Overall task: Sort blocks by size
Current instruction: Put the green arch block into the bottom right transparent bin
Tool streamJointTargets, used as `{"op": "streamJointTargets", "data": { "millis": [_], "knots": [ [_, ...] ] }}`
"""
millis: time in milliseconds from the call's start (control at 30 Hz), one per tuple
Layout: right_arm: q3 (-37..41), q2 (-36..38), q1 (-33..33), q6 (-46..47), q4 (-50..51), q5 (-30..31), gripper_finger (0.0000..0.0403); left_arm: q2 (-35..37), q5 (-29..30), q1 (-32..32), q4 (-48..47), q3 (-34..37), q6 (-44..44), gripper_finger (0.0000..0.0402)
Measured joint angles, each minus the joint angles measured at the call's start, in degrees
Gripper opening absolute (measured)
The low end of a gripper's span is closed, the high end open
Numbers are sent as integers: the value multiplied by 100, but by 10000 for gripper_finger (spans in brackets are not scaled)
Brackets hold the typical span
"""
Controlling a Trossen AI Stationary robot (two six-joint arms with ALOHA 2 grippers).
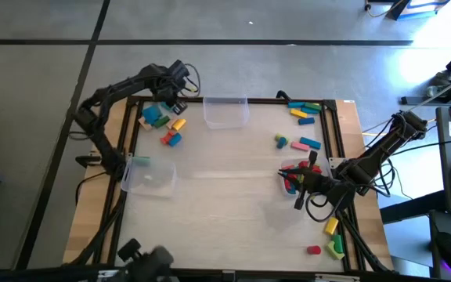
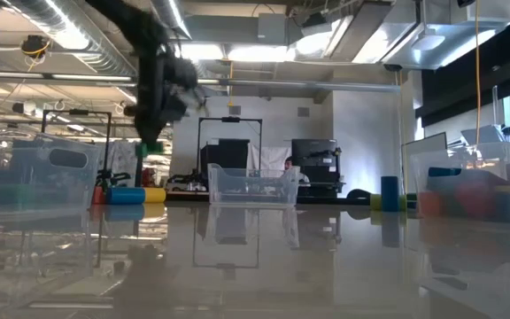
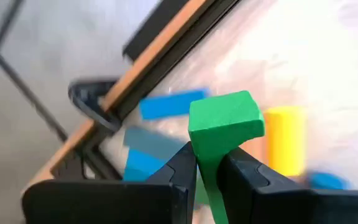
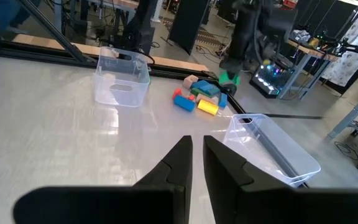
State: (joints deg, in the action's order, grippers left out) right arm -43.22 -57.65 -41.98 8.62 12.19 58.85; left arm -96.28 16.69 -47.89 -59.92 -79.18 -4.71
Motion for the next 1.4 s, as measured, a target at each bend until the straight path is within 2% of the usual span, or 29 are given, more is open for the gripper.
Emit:
{"op": "streamJointTargets", "data": {
  "millis": [267, 400, 600, 767, 967, 1133, 1267, 1400],
  "knots": [
    [2, 2, 0, 13, -57, -407, 40, 1162, -11, 1595, 792, -4, -54, 50],
    [2, 2, 0, 5, -169, -404, 40, 1550, -18, 2414, 1234, -4, -199, 54],
    [2, 2, 173, 43, -184, -489, 40, 1732, -22, 3413, 1882, -7, -415, 55],
    [2, -40, 587, 424, -199, -880, 40, 1699, -57, 4031, 2551, 80, -595, 56],
    [2, -332, 1151, 466, -400, -1550, 44, 1684, -1013, 4437, 4133, 777, -885, 56],
    [2, -660, 1603, 439, -869, -2071, 92, 1666, -1492, 4627, 5405, 1443, -694, 56],
    [2, -883, 1953, 216, -1285, -2384, 143, 1662, -1535, 4789, 6347, 1858, -525, 56],
    [2, -1138, 2202, -38, -1890, -2739, 172, 1662, -1543, 4928, 6909, 2141, -516, 56]
  ]
}}
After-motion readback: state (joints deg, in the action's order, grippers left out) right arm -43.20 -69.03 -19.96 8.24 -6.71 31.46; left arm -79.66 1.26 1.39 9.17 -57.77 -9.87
